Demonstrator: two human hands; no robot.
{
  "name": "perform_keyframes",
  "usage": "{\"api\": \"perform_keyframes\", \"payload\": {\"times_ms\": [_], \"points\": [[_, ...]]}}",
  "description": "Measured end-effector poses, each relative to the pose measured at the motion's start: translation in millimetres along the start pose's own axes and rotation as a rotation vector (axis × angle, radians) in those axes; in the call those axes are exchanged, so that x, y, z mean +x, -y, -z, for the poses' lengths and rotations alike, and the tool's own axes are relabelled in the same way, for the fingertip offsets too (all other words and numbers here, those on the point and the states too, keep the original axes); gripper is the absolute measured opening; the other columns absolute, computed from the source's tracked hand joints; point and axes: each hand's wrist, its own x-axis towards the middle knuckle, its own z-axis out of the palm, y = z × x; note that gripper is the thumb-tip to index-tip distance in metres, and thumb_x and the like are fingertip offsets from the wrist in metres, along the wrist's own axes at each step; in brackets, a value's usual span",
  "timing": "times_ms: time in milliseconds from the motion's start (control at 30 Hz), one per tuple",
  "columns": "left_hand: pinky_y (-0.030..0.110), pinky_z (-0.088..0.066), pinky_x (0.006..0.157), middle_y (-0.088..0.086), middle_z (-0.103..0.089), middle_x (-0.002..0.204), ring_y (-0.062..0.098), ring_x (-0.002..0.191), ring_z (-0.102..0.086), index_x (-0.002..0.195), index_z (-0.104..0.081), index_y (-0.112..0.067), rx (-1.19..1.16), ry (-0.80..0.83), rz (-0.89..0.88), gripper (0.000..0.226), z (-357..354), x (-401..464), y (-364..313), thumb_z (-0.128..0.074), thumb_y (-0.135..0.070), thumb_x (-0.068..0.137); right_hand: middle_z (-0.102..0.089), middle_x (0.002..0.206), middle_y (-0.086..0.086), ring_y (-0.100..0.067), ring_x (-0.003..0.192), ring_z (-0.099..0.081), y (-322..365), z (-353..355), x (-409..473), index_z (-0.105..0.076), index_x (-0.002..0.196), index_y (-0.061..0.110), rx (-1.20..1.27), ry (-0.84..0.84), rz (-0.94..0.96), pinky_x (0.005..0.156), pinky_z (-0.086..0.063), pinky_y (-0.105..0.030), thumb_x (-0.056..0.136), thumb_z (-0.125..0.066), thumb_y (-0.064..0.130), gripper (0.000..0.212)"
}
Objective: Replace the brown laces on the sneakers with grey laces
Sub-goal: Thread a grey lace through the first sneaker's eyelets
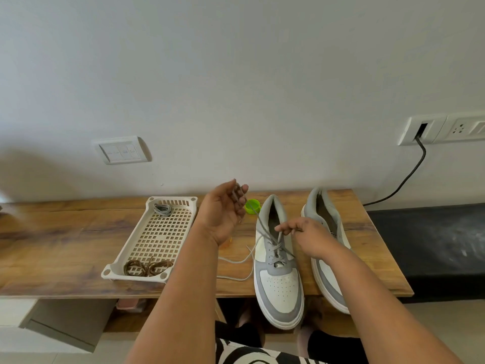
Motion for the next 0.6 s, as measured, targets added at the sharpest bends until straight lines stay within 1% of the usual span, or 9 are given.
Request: {"api": "perform_keyframes", "payload": {"times_ms": [33, 100, 167, 200, 233, 300, 400, 500, 600], "points": [[0.023, -0.033, 0.059, 0.000, -0.065, 0.082, 0.008, 0.057, -0.049, 0.066, -0.066, -0.019, 0.123, -0.036, 0.018, 0.023, -0.3, -0.2, 2.3, -0.061, -0.029, 0.086, -0.063, 0.106, 0.008, -0.008, 0.101, -0.056, -0.1, 0.1, -0.1, -0.071, 0.110, 0.031, 0.004, 0.001, -0.005, 0.078, -0.039, -0.015, 0.100, -0.040, 0.005, 0.042], [0.024, -0.037, 0.058, 0.003, -0.067, 0.086, 0.011, 0.059, -0.051, 0.075, -0.067, -0.016, 0.682, -0.135, 0.045, 0.031, -1.2, -2.0, 9.5, -0.057, -0.037, 0.095, -0.063, 0.104, 0.009, -0.008, 0.101, -0.056, -1.2, 0.0, -0.1, -0.071, 0.110, 0.031, 0.011, 0.004, -0.009, 0.082, -0.039, -0.018, 0.099, -0.039, 0.004, 0.043], [0.033, -0.051, 0.077, 0.007, -0.067, 0.102, 0.020, 0.086, -0.061, 0.098, -0.067, -0.012, 1.349, -0.183, 0.048, 0.040, 2.7, 2.3, 23.2, -0.060, -0.051, 0.091, -0.062, 0.101, 0.011, -0.008, 0.100, -0.056, -1.6, 0.5, -0.2, -0.070, 0.110, 0.031, 0.015, 0.012, -0.005, 0.080, -0.039, -0.018, 0.099, -0.039, 0.002, 0.044], [0.038, -0.050, 0.089, 0.007, -0.063, 0.114, 0.025, 0.106, -0.058, 0.108, -0.064, -0.015, 1.630, -0.190, 0.046, 0.046, 3.6, 4.0, 29.8, -0.063, -0.056, 0.086, -0.062, 0.101, 0.012, -0.008, 0.100, -0.056, -1.7, 0.5, -0.2, -0.070, 0.109, 0.032, 0.016, 0.015, -0.003, 0.081, -0.039, -0.018, 0.098, -0.039, 0.002, 0.044], [0.043, -0.044, 0.098, 0.006, -0.055, 0.127, 0.028, 0.123, -0.047, 0.116, -0.060, -0.021, 1.810, -0.193, 0.024, 0.051, 1.5, 4.4, 35.5, -0.067, -0.059, 0.082, -0.062, 0.102, 0.011, -0.008, 0.101, -0.056, -2.1, 0.6, -0.2, -0.070, 0.108, 0.033, 0.017, 0.015, -0.002, 0.083, -0.039, -0.020, 0.098, -0.039, 0.002, 0.045], [0.050, -0.034, 0.107, 0.004, -0.040, 0.140, 0.030, 0.136, -0.030, 0.121, -0.056, -0.033, 1.933, -0.116, -0.090, 0.053, -4.8, 5.6, 46.9, -0.070, -0.060, 0.078, -0.064, 0.105, 0.010, -0.009, 0.103, -0.057, -3.0, 0.2, 0.1, -0.070, 0.104, 0.035, 0.021, 0.011, 0.000, 0.087, -0.042, -0.022, 0.098, -0.040, 0.002, 0.045], [0.052, -0.025, 0.109, -0.001, -0.038, 0.141, 0.027, 0.136, -0.025, 0.111, -0.064, -0.038, 1.977, 0.013, -0.203, 0.039, -12.9, 8.0, 60.5, -0.070, -0.059, 0.079, -0.065, 0.105, 0.010, -0.010, 0.105, -0.058, -4.2, 0.6, 0.0, -0.068, 0.103, 0.037, -0.001, 0.006, 0.011, 0.090, -0.044, -0.024, 0.097, -0.041, 0.000, 0.046], [0.050, -0.025, 0.107, -0.002, -0.039, 0.142, 0.026, 0.136, -0.025, 0.106, -0.067, -0.036, 1.993, 0.050, -0.207, 0.030, -11.9, 10.6, 68.1, -0.066, -0.057, 0.084, -0.065, 0.107, 0.011, -0.011, 0.107, -0.058, -3.5, 2.4, -3.0, -0.067, 0.107, 0.037, -0.011, 0.008, 0.015, 0.095, -0.046, -0.029, 0.095, -0.040, -0.002, 0.049], [0.046, -0.030, 0.103, -0.003, -0.047, 0.134, 0.023, 0.129, -0.031, 0.098, -0.066, -0.031, 1.886, 0.049, -0.220, 0.019, -7.2, 15.8, 67.9, -0.063, -0.048, 0.089, -0.066, 0.104, 0.011, -0.012, 0.107, -0.060, -4.8, 2.6, -5.2, -0.067, 0.100, 0.039, 0.000, -0.002, 0.023, 0.097, -0.048, -0.033, 0.093, -0.039, -0.004, 0.052]]}}
